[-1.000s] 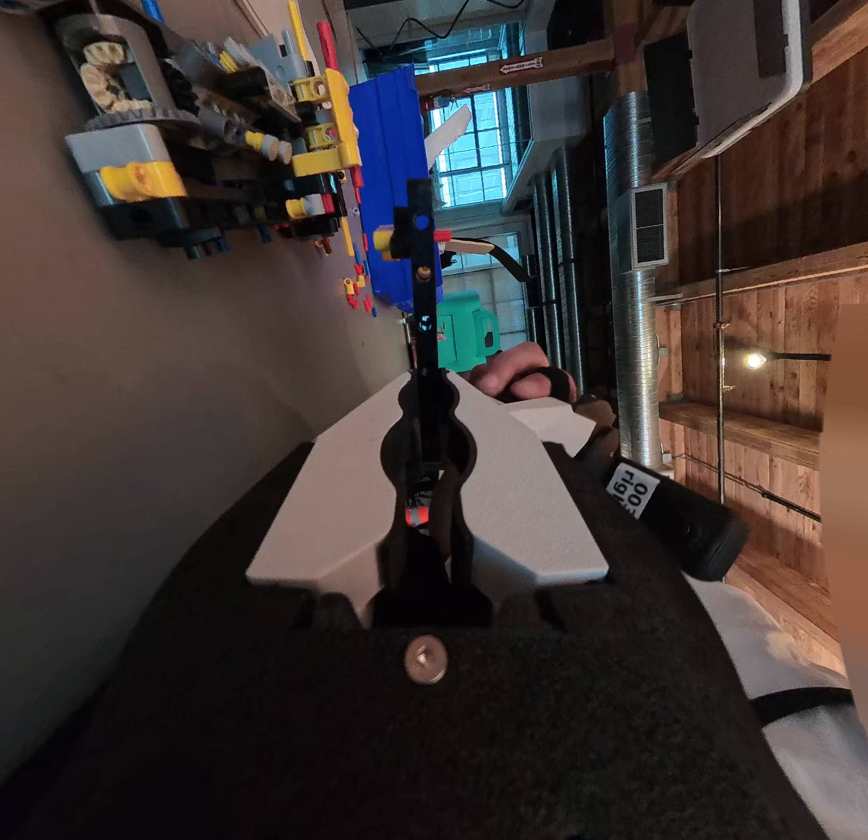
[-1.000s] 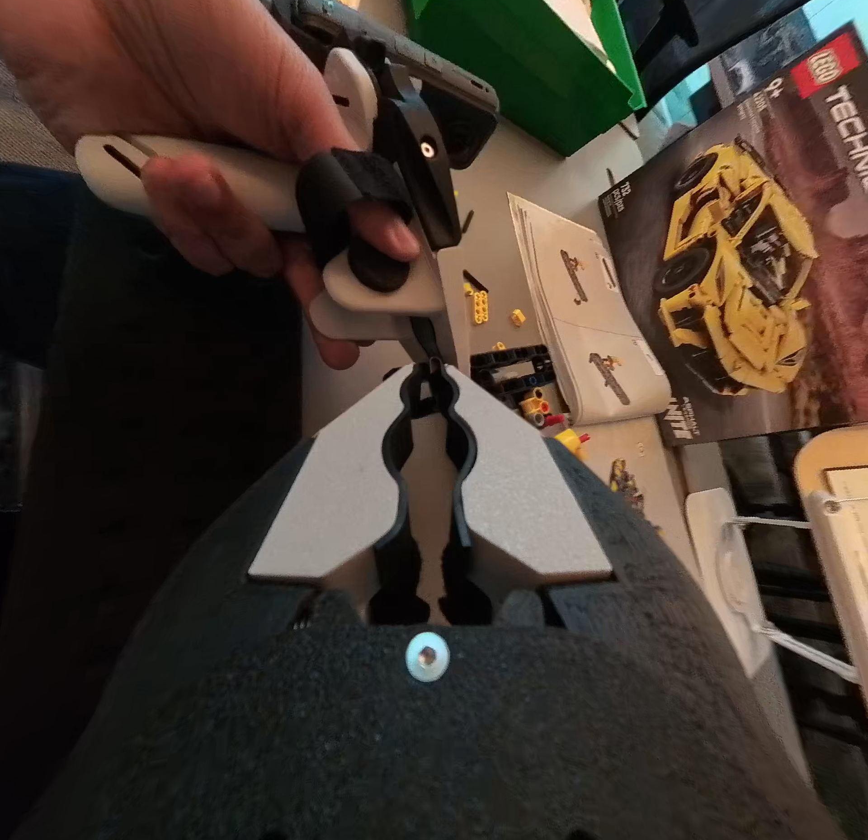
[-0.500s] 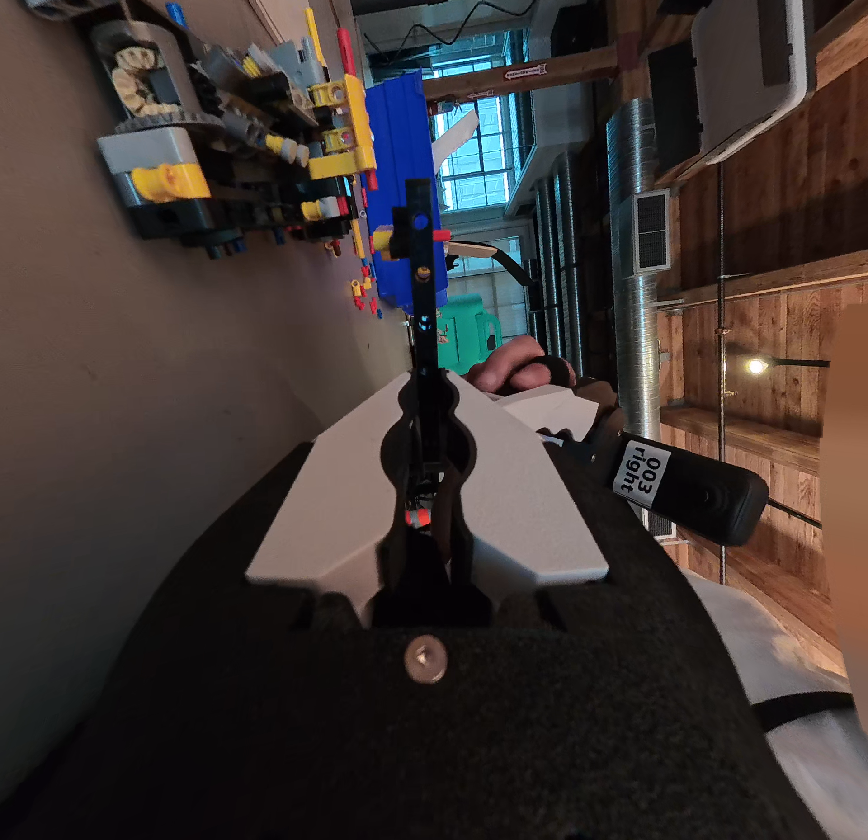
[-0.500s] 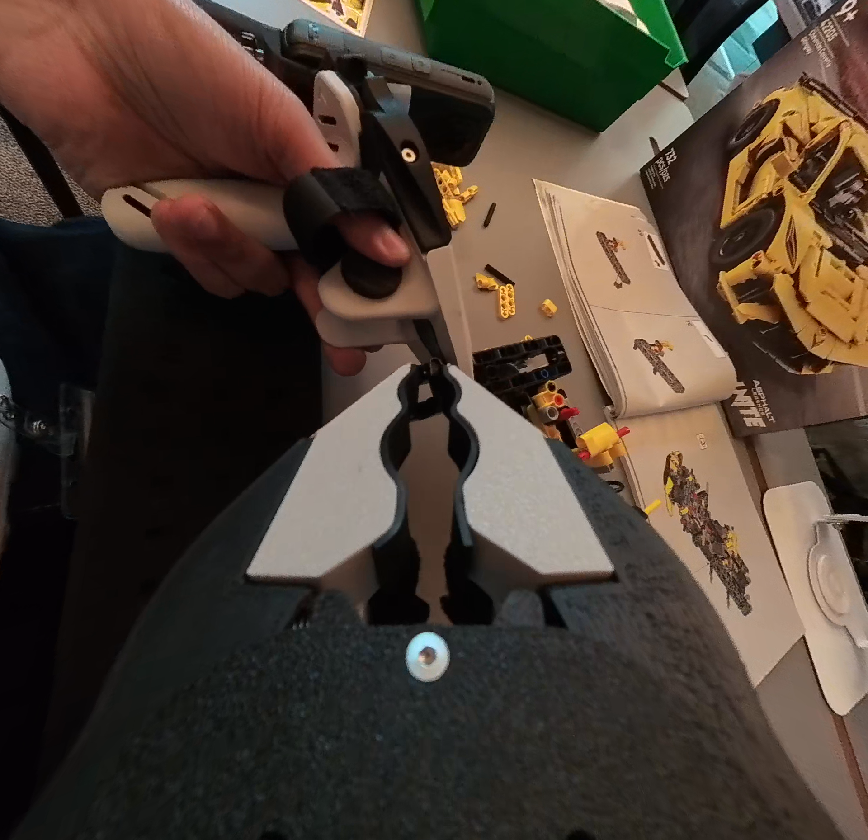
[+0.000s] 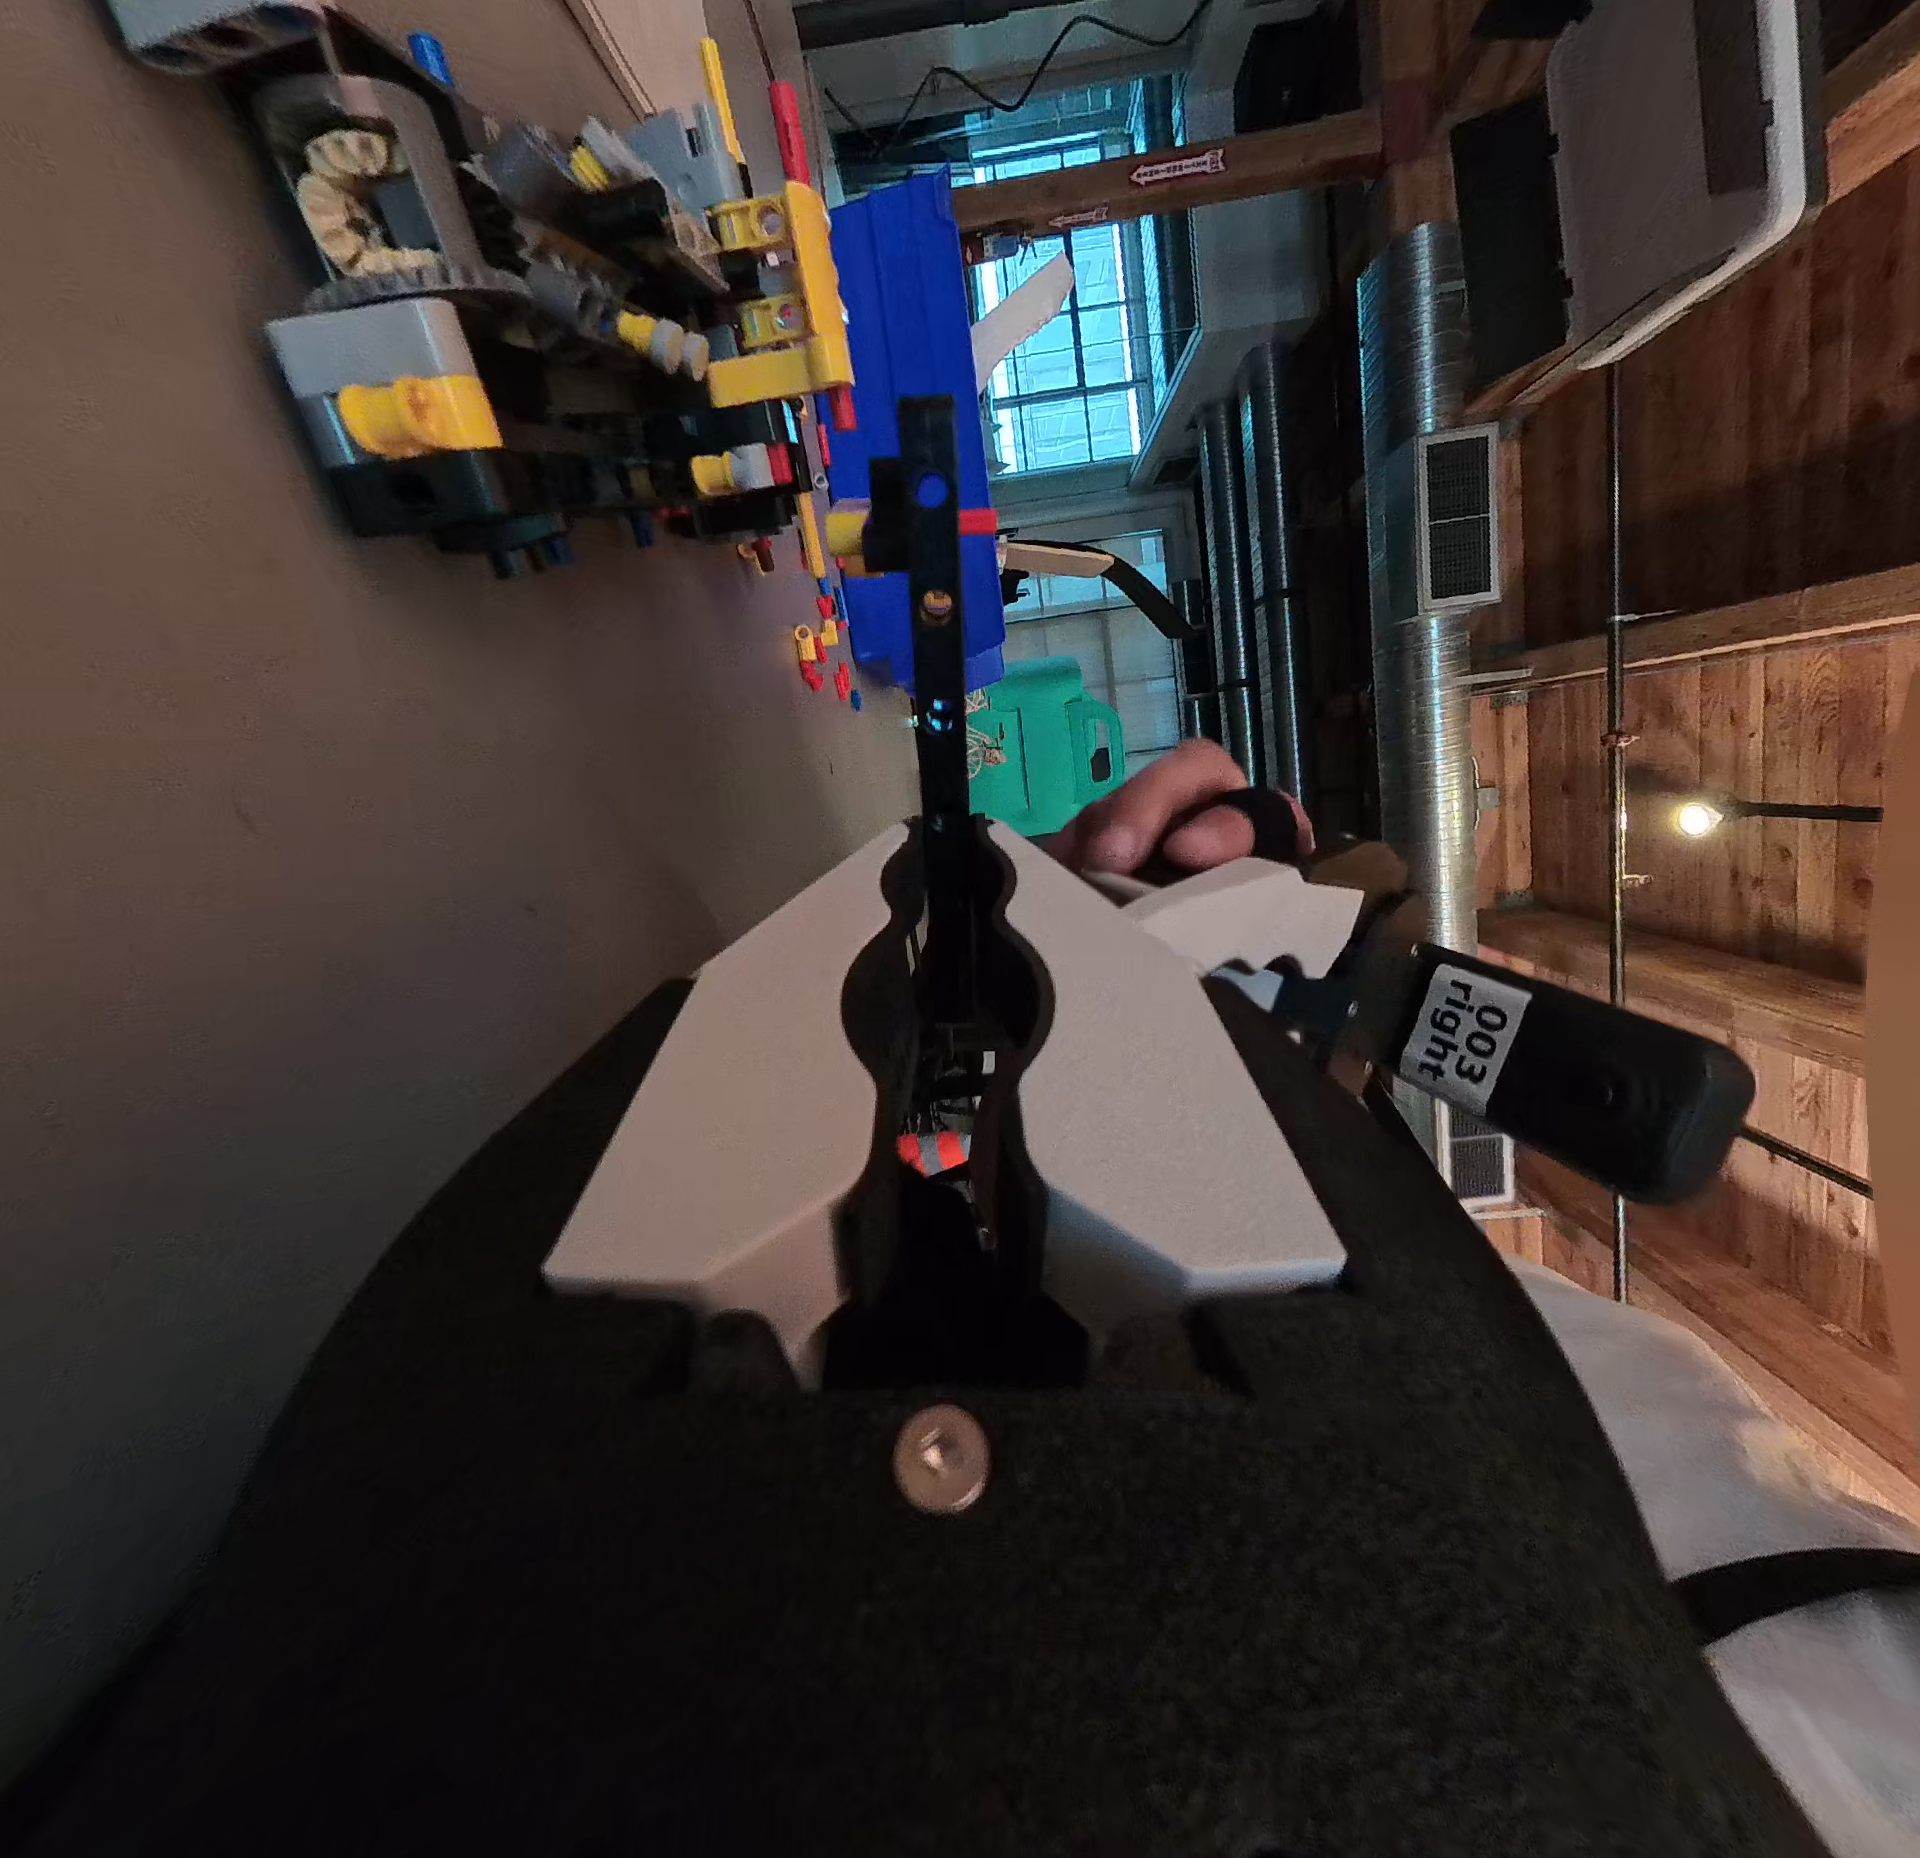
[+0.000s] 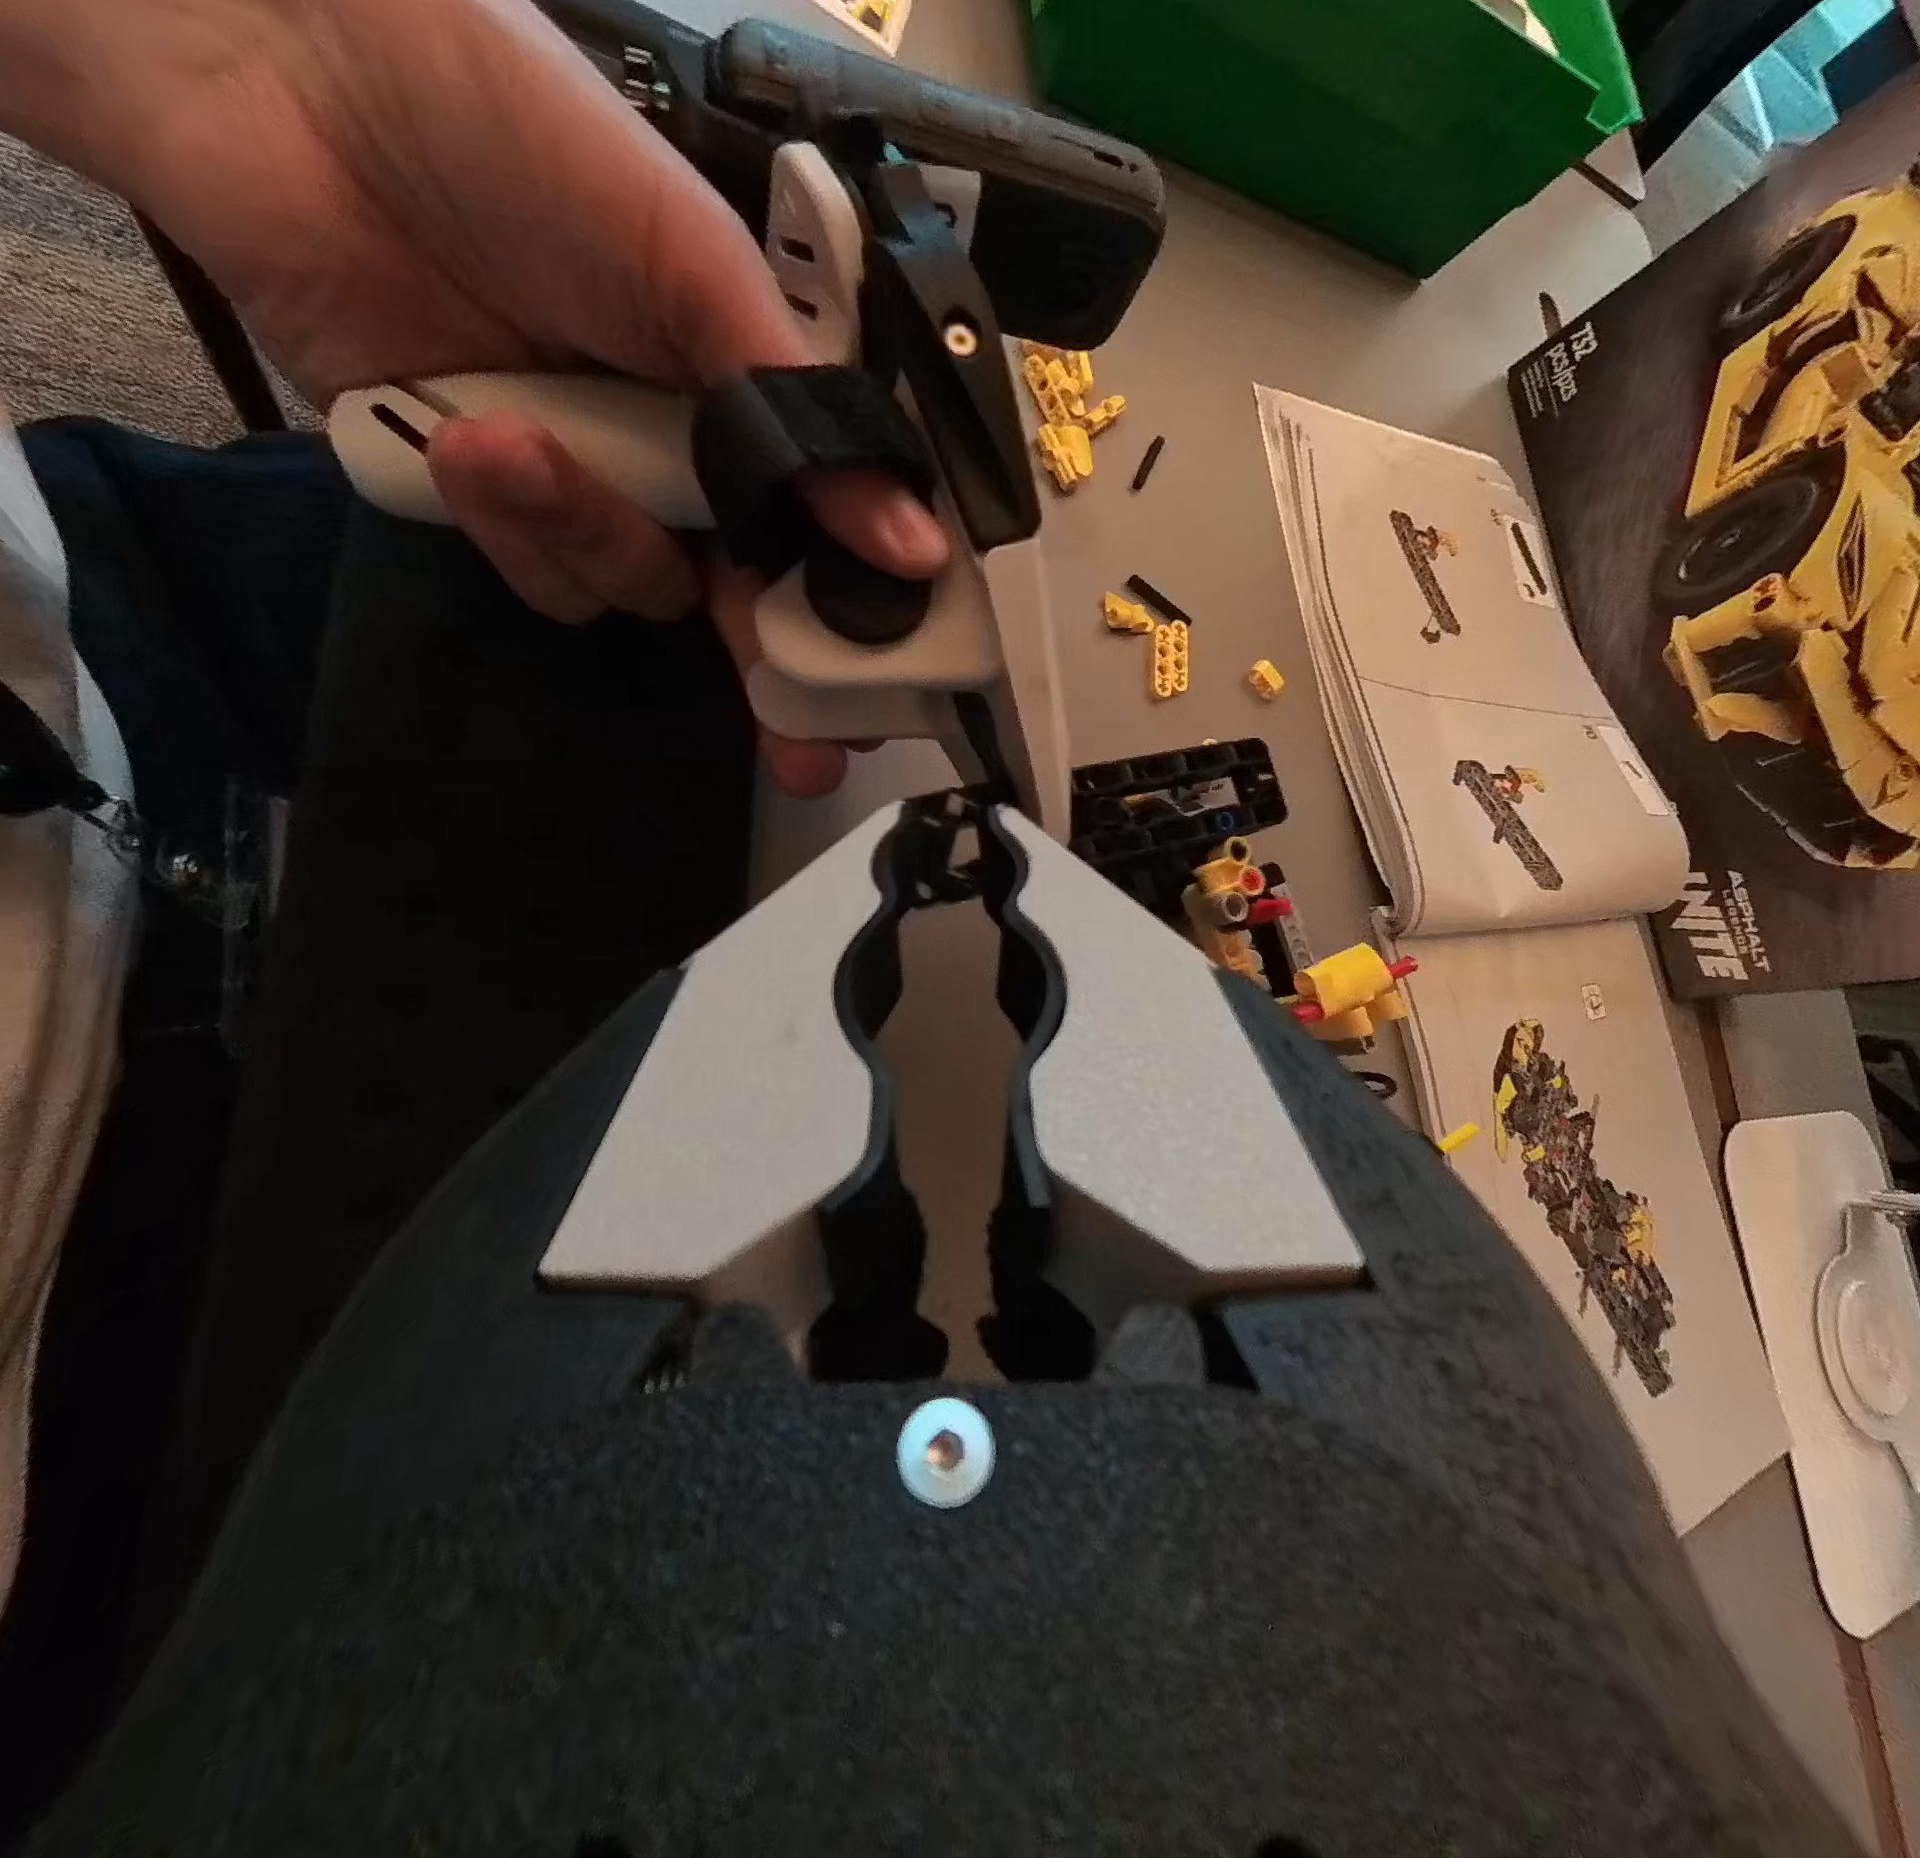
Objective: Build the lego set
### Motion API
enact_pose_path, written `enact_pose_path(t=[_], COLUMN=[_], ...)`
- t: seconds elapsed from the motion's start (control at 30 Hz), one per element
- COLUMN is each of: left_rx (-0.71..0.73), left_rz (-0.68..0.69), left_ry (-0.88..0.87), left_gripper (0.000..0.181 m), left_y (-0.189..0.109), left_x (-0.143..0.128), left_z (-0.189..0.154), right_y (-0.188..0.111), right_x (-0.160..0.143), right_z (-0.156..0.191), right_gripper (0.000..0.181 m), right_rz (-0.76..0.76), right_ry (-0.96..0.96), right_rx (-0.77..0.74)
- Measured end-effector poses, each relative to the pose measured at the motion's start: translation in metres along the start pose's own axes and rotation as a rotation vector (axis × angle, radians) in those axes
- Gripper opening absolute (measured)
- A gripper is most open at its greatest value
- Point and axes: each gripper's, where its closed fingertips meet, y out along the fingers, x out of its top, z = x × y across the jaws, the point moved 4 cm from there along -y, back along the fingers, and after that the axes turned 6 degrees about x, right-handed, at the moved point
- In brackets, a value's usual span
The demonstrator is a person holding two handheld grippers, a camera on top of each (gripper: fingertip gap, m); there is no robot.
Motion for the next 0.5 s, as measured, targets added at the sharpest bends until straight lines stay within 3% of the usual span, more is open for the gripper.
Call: enact_pose_path(t=[0.3, 0.5], left_rx=[0.019, 0.041], left_rz=[0.002, 0.016], left_ry=[0.000, 0.027], left_gripper=[0.008, 0.008], left_y=[0.001, 0.003], left_x=[0.000, -0.003], left_z=[0.002, 0.002], right_y=[0.013, 0.017], right_x=[-0.007, -0.009], right_z=[0.010, 0.014], right_gripper=[0.015, 0.011], right_rz=[0.171, 0.220], right_ry=[-0.187, -0.245], right_rx=[-0.170, -0.184])
